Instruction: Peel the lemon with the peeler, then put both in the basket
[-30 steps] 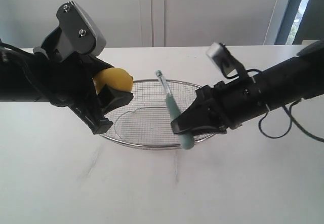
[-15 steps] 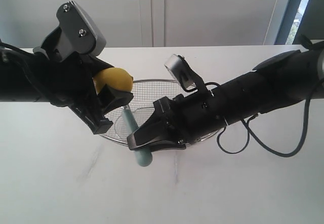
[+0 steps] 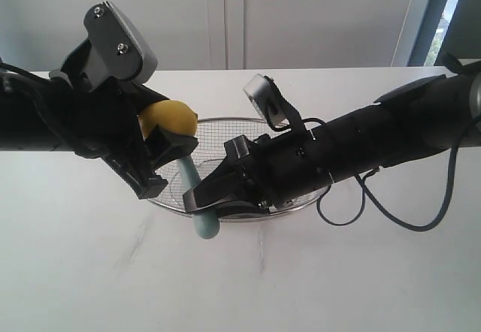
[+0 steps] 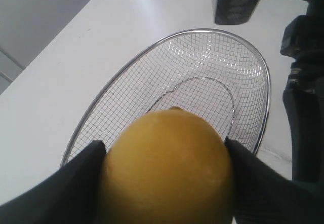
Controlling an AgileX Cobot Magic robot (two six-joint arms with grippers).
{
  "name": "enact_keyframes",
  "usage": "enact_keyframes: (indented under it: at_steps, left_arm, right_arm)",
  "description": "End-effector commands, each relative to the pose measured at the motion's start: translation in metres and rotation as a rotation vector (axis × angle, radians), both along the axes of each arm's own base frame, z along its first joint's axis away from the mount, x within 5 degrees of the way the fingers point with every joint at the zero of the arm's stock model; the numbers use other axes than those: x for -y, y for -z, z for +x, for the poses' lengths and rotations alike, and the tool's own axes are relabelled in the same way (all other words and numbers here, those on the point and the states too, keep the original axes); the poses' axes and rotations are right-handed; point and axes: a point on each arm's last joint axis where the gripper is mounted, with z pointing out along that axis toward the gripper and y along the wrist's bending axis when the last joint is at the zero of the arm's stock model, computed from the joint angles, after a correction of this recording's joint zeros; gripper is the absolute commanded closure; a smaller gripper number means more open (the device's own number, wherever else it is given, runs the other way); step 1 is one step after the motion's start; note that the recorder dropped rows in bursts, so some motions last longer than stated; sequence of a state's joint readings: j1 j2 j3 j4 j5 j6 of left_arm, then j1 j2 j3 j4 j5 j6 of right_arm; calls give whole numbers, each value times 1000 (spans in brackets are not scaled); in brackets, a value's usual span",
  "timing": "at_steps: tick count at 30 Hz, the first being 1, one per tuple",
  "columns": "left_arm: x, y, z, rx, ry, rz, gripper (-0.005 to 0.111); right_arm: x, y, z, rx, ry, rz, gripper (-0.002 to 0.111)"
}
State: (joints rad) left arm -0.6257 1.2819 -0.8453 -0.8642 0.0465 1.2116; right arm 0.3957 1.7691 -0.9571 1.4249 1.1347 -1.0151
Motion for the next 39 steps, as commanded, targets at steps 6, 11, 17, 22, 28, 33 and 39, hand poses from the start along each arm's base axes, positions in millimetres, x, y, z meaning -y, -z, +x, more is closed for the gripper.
enact_keyframes:
  at_steps: [6,11,17,22,28,33,39]
  left_arm:
    - [0,-6,-3,2,3,-23,107]
    - [0,-6,-3,2,3,-23,107]
    - [0,-6,-3,2,3,-23,107]
    - [0,-6,-3,2,3,-23,107]
    - [0,-6,-3,2,3,-23,107]
    - [0,-6,-3,2,3,-23,107]
    - [0,-6,-3,2,3,-23,107]
  right_arm:
    - [5,0,2,11,1,8,108]
    - [9,-1,4,4,2,18,108]
    - [10,-1,4,2,0,21,108]
    - [10,-1,4,3,-3,18,108]
    - [18,-1,9,1,25,20,108]
    - [30,-4,14,-14,42,47,108]
    - [40,-11,18,6,81,61,108]
